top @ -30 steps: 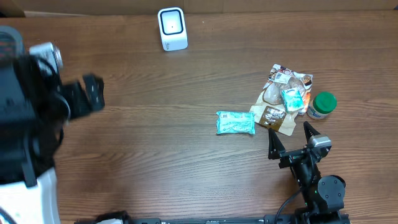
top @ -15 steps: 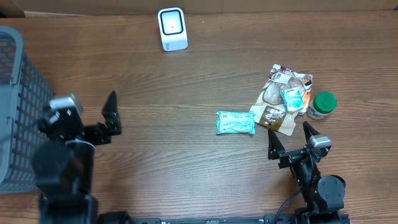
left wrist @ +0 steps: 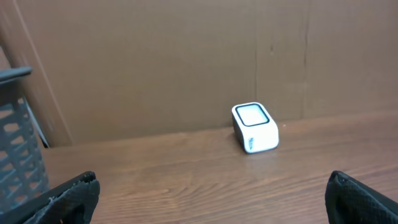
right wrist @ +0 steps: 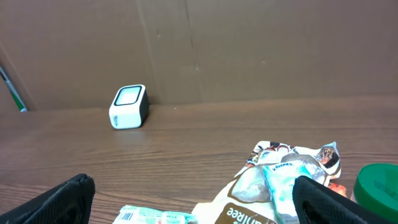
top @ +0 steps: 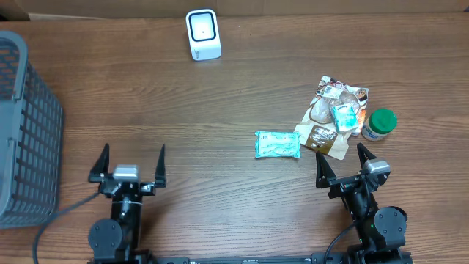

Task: Scan the item barcode

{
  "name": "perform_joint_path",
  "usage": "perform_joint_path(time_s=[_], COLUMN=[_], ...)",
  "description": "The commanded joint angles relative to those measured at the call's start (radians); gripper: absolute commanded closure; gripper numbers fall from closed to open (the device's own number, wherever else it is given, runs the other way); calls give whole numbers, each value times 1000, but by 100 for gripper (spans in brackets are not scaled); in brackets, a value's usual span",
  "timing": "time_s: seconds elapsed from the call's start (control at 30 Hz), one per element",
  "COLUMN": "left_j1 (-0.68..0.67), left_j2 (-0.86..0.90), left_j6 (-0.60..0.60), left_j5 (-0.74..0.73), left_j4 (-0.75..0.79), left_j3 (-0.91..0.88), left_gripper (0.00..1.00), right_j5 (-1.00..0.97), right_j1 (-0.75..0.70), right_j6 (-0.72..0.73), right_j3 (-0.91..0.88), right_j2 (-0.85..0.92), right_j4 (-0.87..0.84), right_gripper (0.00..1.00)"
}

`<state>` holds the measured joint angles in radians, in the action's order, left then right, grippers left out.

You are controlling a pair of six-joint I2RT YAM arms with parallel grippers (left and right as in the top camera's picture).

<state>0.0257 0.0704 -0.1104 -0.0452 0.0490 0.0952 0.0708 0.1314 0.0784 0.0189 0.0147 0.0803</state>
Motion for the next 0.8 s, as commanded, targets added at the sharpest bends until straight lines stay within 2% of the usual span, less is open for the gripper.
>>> perform_joint_path(time_s=[0.0, 0.3, 0.4, 0.77], left_j1=[-7, -7, -7, -7], left_j2=[-66, -67, -67, -66], left_j6=[-101, -108, -69, -69], left_j5=[-11, -11, -11, -10], left_j4=[13, -126, -122, -123], left_j3=[-56, -90, -90, -90], left_gripper=[1, 0, 1, 0], right_j5=[-2, -2, -2, -2], right_j1=[-2, -2, -2, -2], right_j6=[3, 3, 2, 3], right_j3=[-11, -11, -11, -11], right_j2=[-12, -12, -12, -12], right_j4=[-3, -3, -3, -3], right_gripper=[0, 0, 0, 0])
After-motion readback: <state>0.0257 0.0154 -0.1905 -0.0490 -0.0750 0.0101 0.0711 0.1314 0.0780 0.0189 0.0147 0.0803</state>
